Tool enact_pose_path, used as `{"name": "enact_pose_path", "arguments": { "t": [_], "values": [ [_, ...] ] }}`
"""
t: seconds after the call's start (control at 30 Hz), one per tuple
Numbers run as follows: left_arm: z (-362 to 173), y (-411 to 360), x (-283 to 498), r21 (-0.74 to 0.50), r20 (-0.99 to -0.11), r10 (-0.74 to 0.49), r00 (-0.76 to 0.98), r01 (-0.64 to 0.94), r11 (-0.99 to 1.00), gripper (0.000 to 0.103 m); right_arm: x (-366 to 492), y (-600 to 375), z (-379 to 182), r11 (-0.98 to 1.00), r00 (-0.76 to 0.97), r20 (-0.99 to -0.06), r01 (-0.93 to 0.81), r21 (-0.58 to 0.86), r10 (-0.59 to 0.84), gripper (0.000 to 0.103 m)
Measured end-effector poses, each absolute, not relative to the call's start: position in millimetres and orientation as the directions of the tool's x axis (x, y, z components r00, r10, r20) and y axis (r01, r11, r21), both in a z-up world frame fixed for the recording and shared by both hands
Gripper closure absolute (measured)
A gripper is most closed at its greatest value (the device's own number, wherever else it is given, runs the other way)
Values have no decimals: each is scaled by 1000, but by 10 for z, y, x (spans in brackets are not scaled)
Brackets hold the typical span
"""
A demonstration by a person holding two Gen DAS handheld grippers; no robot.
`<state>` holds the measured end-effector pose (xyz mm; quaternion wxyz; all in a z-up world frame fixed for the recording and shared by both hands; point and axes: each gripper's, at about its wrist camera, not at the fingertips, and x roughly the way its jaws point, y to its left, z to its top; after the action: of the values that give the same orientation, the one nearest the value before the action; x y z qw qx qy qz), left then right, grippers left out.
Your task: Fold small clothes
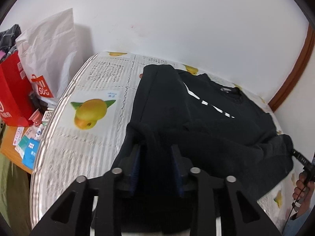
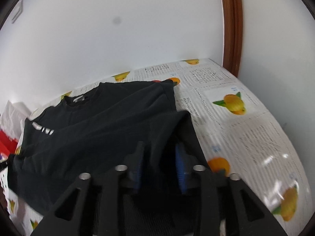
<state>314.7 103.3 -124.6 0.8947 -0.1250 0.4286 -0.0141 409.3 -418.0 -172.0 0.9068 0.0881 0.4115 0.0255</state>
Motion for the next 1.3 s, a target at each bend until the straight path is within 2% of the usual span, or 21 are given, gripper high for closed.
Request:
{"name": "enact_pose_path", "arguments": {
  "t": [0.07,0.1,0.13,0.3,0.47,0.67,0.77,0.8,0.83,0.87,0.93,0.97,1.0,1.3],
  "values": [
    [-1216,1076,2996,-267,-748,-162,644,-70,961,61,3913,-4233,-1676,983,668,-734,24,182,119,50],
    [-1205,1100,2906,-270,-744,-160,648,-74,960,50,3855,-4248,-1660,983,670,-733,22,180,119,49],
    [-1204,1117,2846,-266,-743,-152,652,-79,961,45,3786,-4268,-1643,984,672,-732,20,175,116,49],
    [-1303,1187,2548,-202,-767,-86,636,-113,973,45,3568,-4395,-1669,994,679,-734,58,90,27,49],
    [-1483,1262,2493,-176,-797,-52,602,-148,973,47,3586,-4582,-1863,987,642,-766,99,124,32,49],
    [-1614,1267,2694,-165,-813,-47,581,-152,975,47,3757,-4639,-2003,966,627,-771,112,232,112,49],
    [-1635,1237,2740,-167,-810,-47,585,-152,974,54,3854,-4622,-2070,957,610,-779,114,267,145,50],
    [-1633,1223,2742,-167,-808,-50,587,-148,975,60,3875,-4613,-2085,954,607,-780,115,276,152,53],
    [-1631,1205,2743,-166,-807,-49,588,-147,975,65,3879,-4604,-2091,950,609,-774,100,294,175,58],
    [-1629,1190,2736,-162,-806,-46,590,-145,976,68,3876,-4590,-2089,948,610,-768,83,307,196,70],
    [-1612,1139,2707,-145,-801,-40,597,-130,981,83,3844,-4550,-2060,955,618,-764,71,289,185,80],
    [-1598,1112,2688,-137,-800,-36,599,-124,983,85,3826,-4526,-2042,960,621,-763,60,274,179,87],
    [-1584,1092,2674,-125,-799,-28,601,-121,985,86,3802,-4501,-2021,965,621,-765,51,257,171,89],
    [-1542,1068,2302,-149,-813,-48,580,-128,980,88,3443,-4573,-1952,969,606,-779,52,241,162,91]
  ]
}}
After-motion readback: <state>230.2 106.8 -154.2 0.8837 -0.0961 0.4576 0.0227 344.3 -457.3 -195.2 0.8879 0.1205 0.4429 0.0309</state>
